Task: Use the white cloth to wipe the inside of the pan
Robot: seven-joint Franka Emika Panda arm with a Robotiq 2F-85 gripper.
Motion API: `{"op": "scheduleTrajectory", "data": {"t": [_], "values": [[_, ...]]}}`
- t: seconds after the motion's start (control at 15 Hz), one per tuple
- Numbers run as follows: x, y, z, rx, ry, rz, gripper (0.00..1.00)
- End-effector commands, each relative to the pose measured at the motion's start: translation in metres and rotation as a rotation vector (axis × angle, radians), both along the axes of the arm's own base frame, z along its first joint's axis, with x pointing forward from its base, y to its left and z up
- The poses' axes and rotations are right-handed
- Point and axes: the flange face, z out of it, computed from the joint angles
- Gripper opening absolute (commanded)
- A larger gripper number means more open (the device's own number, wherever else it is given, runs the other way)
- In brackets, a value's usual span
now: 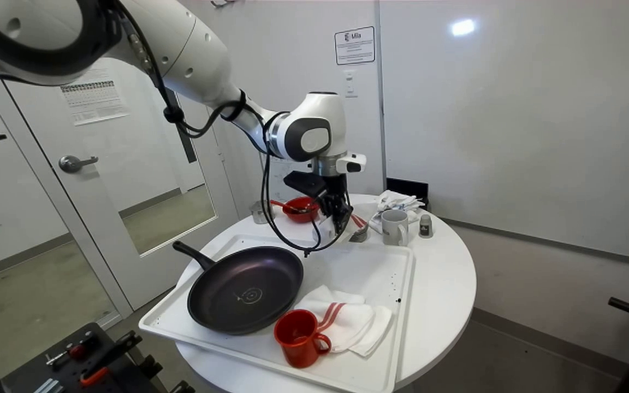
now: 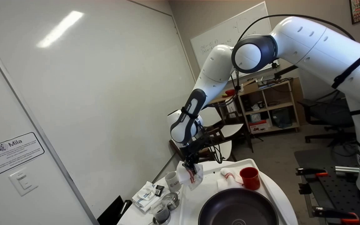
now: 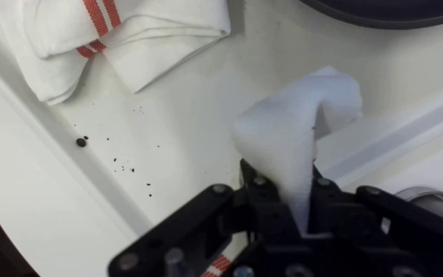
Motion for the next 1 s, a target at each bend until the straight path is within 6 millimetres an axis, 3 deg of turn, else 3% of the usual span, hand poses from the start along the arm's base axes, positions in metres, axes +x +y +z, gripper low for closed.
{"op": "scheduleTrajectory", "data": {"t": [0.0,0.4,0.93], "values": [[0.011,-0.025,-0.010,0.020,0.025,-0.055,0.09],[0.017,-0.066,-0.035,0.065,0.075,-0.125,0.09],[0.028,-0.065,-0.079,0.115,0.134,-0.151,0.09]]}}
